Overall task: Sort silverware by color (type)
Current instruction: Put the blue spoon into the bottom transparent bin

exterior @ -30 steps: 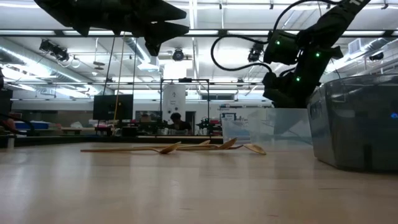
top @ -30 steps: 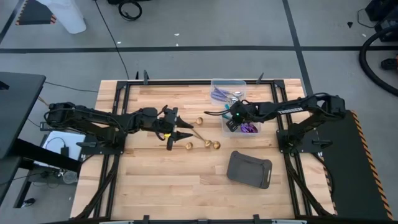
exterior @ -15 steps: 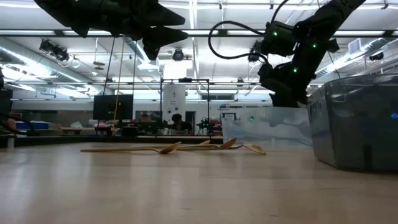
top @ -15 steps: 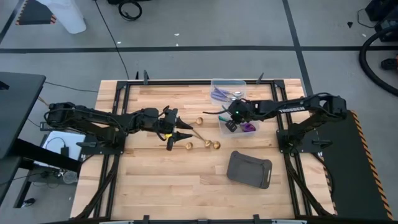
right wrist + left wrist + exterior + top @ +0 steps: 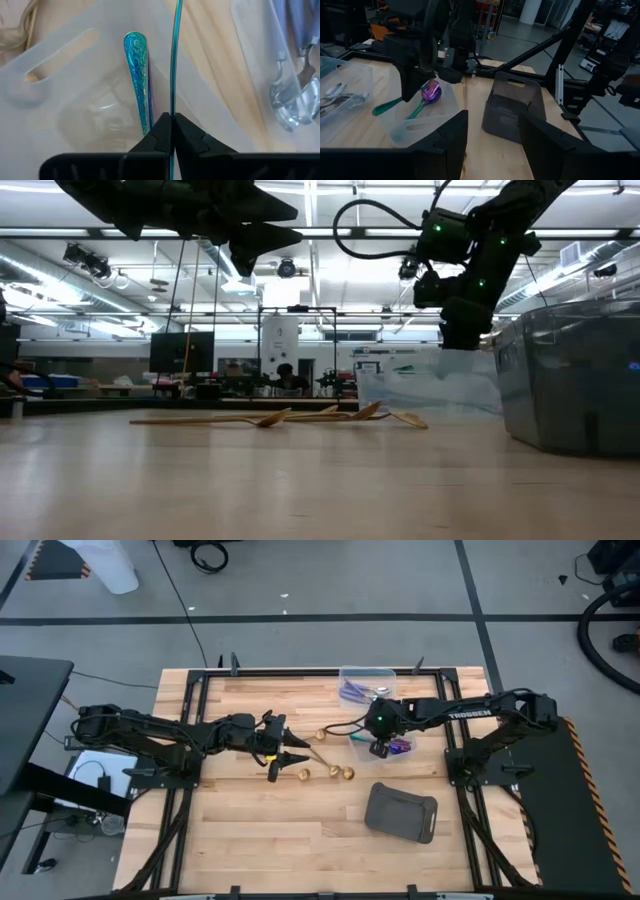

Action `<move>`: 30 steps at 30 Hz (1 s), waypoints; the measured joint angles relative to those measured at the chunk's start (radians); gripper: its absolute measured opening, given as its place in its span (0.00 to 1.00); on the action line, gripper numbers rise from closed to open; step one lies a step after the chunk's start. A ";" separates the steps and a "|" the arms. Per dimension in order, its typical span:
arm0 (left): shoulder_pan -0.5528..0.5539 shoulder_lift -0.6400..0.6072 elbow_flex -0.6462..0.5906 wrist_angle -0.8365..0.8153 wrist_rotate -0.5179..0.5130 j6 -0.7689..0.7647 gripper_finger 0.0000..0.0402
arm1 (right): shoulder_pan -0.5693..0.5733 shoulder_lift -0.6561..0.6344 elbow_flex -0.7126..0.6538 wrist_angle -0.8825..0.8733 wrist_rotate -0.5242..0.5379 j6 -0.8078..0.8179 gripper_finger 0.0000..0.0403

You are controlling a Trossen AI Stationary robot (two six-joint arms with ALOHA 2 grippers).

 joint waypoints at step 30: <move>-0.011 0.002 0.000 -0.068 -0.001 -0.003 0.45 | 0.055 -0.060 -0.032 -0.036 -0.038 -0.103 0.05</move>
